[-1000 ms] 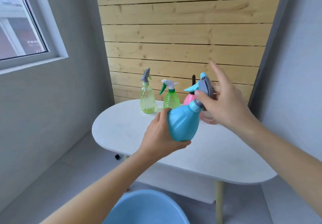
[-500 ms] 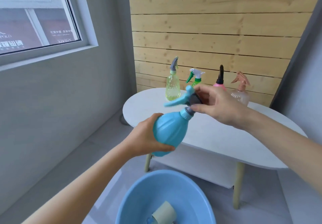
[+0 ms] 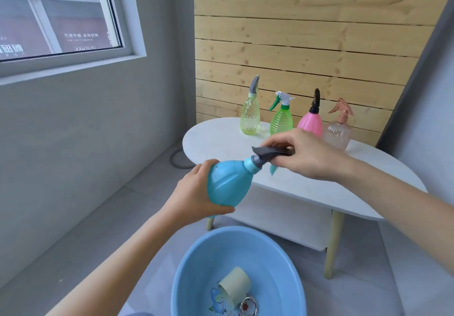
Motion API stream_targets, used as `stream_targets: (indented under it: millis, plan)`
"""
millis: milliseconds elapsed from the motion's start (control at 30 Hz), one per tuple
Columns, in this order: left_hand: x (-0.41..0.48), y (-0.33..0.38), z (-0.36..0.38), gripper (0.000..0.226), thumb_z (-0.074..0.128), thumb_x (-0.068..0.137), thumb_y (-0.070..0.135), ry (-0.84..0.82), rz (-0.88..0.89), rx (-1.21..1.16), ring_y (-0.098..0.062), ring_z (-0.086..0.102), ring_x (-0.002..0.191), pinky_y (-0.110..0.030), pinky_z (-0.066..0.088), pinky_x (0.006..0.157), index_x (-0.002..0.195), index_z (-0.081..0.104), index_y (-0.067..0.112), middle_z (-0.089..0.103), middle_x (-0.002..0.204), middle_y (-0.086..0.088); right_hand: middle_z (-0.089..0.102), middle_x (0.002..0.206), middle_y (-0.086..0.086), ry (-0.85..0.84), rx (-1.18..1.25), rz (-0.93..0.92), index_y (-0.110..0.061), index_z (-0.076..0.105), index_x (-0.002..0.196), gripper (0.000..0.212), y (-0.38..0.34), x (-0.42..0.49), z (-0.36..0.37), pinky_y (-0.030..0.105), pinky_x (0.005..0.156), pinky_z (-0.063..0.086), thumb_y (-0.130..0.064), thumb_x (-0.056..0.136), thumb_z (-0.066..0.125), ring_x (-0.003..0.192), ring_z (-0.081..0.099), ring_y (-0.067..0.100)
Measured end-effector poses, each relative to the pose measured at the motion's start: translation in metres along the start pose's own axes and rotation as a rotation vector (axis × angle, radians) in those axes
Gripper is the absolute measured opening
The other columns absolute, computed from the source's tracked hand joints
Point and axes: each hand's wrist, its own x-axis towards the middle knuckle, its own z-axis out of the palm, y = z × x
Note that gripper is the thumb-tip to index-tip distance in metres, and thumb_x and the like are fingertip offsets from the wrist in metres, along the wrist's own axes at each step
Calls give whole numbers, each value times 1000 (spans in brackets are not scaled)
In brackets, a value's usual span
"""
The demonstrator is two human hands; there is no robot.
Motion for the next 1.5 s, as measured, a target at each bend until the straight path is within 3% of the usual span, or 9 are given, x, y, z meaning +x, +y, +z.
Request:
stream_targets:
  millis: [100, 233, 367, 500, 633, 900, 967, 1100, 1500]
  plan:
    - [-9, -5, 2, 90, 86, 54, 43, -10, -8, -23, -9, 48, 103, -23, 41, 85, 130, 38, 34, 49, 116, 16, 51, 127, 4, 164, -267, -107, -29, 68, 118, 38, 3, -4, 10, 19, 100, 29, -4, 92, 57, 122, 44, 20]
    - [-14, -9, 3, 90, 86, 55, 43, 16, -6, -10, -9, 47, 104, -22, 40, 86, 131, 38, 33, 48, 118, 16, 50, 99, 2, 148, -426, -68, -35, 55, 133, 39, -1, -12, 24, 31, 83, 38, -18, 100, 42, 98, 47, 21]
    - [-17, -14, 7, 89, 84, 55, 45, -10, -13, 11, -10, 48, 105, -25, 41, 87, 131, 38, 34, 49, 120, 15, 63, 102, -7, 72, -63, -20, -25, 69, 114, 26, -8, -16, 28, 17, 80, 41, -18, 96, 51, 89, 56, 5]
    - [-19, -19, 8, 91, 84, 55, 45, -23, -13, -1, -8, 47, 106, -24, 40, 88, 132, 36, 36, 48, 122, 16, 68, 82, -10, 227, 117, -11, -20, 66, 83, 5, -7, -10, 30, 6, 68, 44, -18, 86, 69, 81, 63, -2]
    - [-18, -24, 7, 91, 84, 55, 46, -21, -23, 7, -11, 49, 107, -28, 43, 90, 132, 36, 35, 49, 122, 15, 62, 87, -4, 259, 119, -2, -14, 44, 100, 40, -6, -6, 34, 12, 61, 48, -8, 78, 77, 80, 63, 6]
    - [-16, -47, 6, 88, 83, 56, 51, -13, -242, -15, -16, 53, 101, -37, 51, 83, 128, 36, 30, 50, 111, 10, 65, 100, 2, 318, 67, 89, -18, 55, 112, 40, 21, -3, 14, 45, 86, 54, -13, 79, 76, 94, 65, 23]
    - [-15, -51, 6, 82, 82, 58, 52, 3, -278, -32, -16, 54, 97, -37, 53, 80, 122, 37, 30, 51, 105, 11, 66, 99, 3, 345, 178, 144, -20, 53, 108, 35, 29, -3, 10, 45, 84, 56, -9, 81, 73, 92, 67, 25]
    - [-8, -59, 9, 77, 80, 59, 56, -1, -364, -50, -18, 56, 91, -36, 54, 75, 116, 36, 28, 52, 98, 9, 64, 99, 7, 410, 352, 197, -8, 54, 113, 30, 40, -2, 0, 23, 68, 58, 0, 86, 65, 81, 66, 20]
    - [12, -94, 47, 81, 85, 57, 51, -6, -369, -213, -10, 56, 96, -34, 55, 73, 119, 38, 30, 53, 106, 13, 56, 107, 24, 352, 783, 597, -9, 34, 113, 37, 108, 63, 75, 37, 63, 59, 12, 89, 53, 71, 65, 24]
